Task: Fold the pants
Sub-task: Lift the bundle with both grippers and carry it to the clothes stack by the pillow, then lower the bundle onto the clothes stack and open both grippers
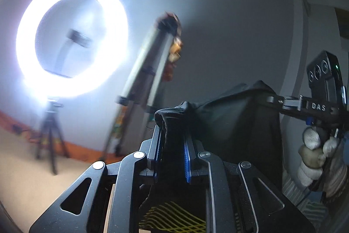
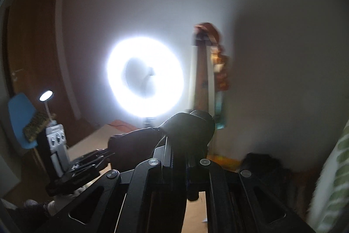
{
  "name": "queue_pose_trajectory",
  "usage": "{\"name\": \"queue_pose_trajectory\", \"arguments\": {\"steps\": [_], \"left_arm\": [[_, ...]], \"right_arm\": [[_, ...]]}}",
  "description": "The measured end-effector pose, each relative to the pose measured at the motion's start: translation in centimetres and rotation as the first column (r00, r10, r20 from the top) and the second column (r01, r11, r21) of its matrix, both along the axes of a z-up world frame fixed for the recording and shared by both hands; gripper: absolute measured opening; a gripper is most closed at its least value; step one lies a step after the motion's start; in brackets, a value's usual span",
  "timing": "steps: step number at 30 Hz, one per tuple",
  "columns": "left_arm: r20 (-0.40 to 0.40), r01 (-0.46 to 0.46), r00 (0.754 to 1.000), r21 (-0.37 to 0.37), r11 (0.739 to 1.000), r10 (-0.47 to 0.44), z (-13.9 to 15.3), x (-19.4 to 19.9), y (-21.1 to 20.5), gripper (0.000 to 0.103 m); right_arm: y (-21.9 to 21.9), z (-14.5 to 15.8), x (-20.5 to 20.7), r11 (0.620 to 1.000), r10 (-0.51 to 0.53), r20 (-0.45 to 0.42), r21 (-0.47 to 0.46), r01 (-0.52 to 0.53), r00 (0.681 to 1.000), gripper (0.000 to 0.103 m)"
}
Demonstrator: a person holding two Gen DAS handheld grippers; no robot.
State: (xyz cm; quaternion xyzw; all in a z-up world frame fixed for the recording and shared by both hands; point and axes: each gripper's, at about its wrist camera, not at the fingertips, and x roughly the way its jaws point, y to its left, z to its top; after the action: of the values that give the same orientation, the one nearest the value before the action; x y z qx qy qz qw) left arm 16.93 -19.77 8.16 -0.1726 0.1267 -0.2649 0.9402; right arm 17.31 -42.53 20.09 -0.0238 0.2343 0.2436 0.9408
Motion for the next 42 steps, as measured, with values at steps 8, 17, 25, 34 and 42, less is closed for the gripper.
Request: {"name": "queue_pose_trajectory", "arguments": {"steps": [8, 17, 25, 34, 42], "left_arm": [[-0.177, 0.156, 0.975, 0.097, 0.983, -0.137, -6.6, 12.7, -13.4, 0.015], [-0.252, 0.200, 0.957, 0.221, 0.955, -0.142, -9.9, 18.0, -19.2, 0.018], [-0.257, 0.171, 0.962, 0.317, 0.933, -0.089, -9.5, 19.8, -19.6, 0.023], [-0.239, 0.118, 0.971, 0.370, 0.922, -0.029, -8.2, 19.2, -16.7, 0.048], [-0.214, 0.123, 0.976, 0.430, 0.895, -0.031, -8.1, 17.4, -14.7, 0.048]], "right_arm": [[-13.5, -7.7, 10.9, 0.976, -0.214, -0.117, -0.069, 0.207, 0.970, 0.005], [-23.0, -17.7, 16.3, 0.878, -0.479, -0.254, -0.157, 0.452, 0.841, 0.029], [-22.6, -19.5, 7.2, 0.896, -0.418, -0.392, -0.033, 0.442, 0.819, 0.043], [-21.0, -22.2, 4.9, 0.902, -0.346, -0.539, 0.033, 0.430, 0.768, 0.040], [-19.8, -20.5, 5.2, 0.925, -0.361, -0.477, -0.077, 0.371, 0.801, 0.000]]}}
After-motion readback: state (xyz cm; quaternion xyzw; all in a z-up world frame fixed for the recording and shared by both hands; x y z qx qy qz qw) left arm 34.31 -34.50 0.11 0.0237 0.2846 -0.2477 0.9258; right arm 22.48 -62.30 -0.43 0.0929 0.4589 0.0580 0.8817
